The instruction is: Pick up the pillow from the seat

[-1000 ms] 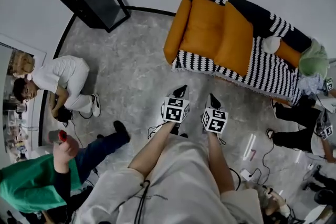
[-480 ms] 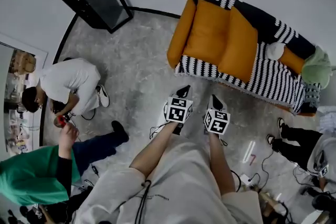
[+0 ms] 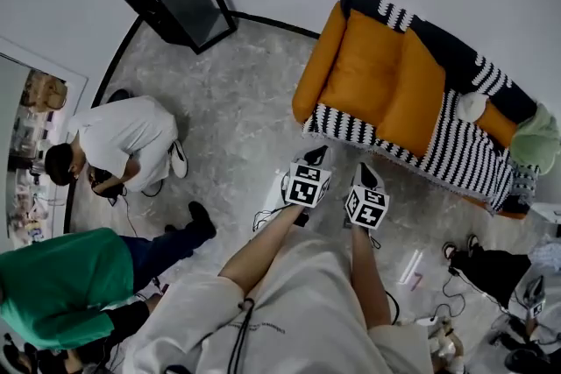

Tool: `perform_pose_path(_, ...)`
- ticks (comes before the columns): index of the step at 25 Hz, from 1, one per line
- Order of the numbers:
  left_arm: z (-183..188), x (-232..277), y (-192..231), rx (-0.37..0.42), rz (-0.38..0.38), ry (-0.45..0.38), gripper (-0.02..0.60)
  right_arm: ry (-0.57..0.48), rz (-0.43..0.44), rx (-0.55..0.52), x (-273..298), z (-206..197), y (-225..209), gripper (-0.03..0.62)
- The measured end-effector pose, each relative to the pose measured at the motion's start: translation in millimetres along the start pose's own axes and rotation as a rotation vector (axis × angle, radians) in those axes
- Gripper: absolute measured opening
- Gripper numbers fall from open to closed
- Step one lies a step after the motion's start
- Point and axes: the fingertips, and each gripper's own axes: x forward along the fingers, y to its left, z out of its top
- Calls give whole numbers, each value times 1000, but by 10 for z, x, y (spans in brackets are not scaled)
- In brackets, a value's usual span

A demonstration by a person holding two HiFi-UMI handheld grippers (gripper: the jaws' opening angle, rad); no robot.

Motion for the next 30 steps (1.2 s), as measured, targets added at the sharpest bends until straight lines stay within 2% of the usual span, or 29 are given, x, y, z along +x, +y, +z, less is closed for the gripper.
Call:
perform_pose_path(5, 50, -97, 89, -25, -4, -4, 9, 9, 9, -3, 0, 41, 157, 6)
perform_pose_path(11, 145, -154, 419, -52, -12, -20, 9, 9, -9, -24, 149, 151, 392, 6)
perform_pose_path(23, 143, 283, 149, -33, -133, 40, 9, 16, -184, 53, 39, 92, -233, 6)
perform_pose_path(30, 133, 609, -30, 3, -159, 97, 9, 17, -251, 125, 146, 85, -664, 6)
